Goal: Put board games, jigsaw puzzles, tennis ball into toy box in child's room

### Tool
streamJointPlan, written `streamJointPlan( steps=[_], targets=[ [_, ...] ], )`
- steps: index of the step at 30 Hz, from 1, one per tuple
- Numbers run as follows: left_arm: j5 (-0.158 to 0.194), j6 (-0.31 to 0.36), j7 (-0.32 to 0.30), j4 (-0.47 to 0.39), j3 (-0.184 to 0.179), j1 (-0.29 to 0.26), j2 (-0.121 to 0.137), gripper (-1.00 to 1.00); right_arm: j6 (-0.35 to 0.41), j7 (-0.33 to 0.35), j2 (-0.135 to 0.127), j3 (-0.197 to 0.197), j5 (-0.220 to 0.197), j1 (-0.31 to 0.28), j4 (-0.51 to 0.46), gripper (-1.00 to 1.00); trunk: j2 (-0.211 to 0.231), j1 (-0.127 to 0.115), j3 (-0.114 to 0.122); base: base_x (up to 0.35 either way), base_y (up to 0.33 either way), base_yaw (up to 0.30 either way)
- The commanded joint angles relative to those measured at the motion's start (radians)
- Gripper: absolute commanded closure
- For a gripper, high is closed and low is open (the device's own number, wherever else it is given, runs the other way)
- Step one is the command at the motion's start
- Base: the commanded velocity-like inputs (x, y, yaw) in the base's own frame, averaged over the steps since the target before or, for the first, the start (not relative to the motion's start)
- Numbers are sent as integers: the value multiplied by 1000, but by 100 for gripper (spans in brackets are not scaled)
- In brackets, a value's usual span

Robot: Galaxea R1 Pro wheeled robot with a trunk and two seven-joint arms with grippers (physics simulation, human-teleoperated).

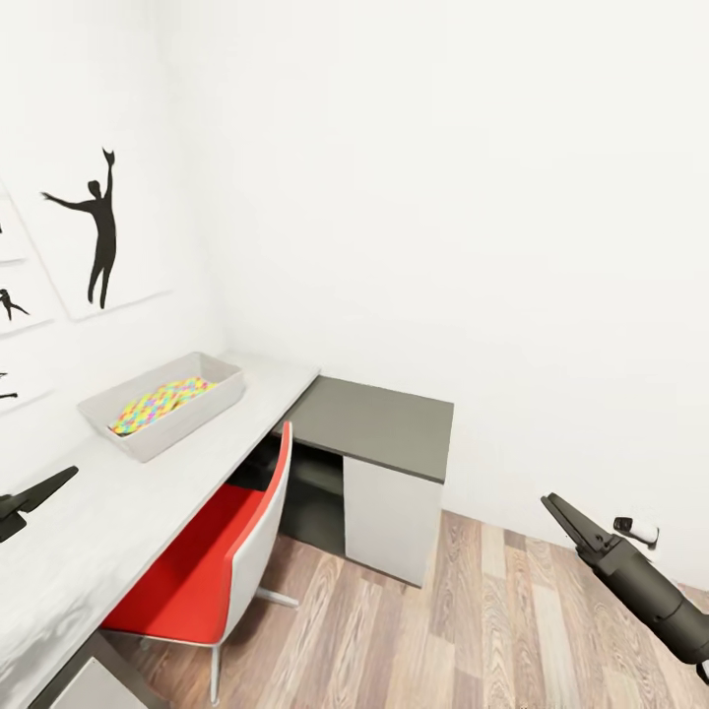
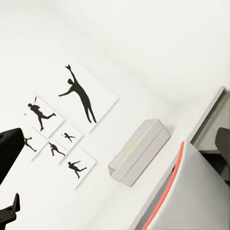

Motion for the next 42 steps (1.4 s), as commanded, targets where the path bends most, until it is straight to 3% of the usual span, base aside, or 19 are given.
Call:
streamJointPlan(
  steps=[1,28,42],
  targets=[
    [0,9,-3,0,0,-1,0,-100,7,0,0,0,-5,-1,0,-100,-2,1,-1,-8,0,-212],
    [-1,4,-3,0,0,0,0,-100,7,-1,0,-2,-6,-1,2,-100,-2,1,31,-1,-4,-212],
    [-3,4,-3,0,0,0,0,-100,8,0,0,-2,-6,-1,4,-100,-2,1,48,-95,-223,-212]
  ],
)
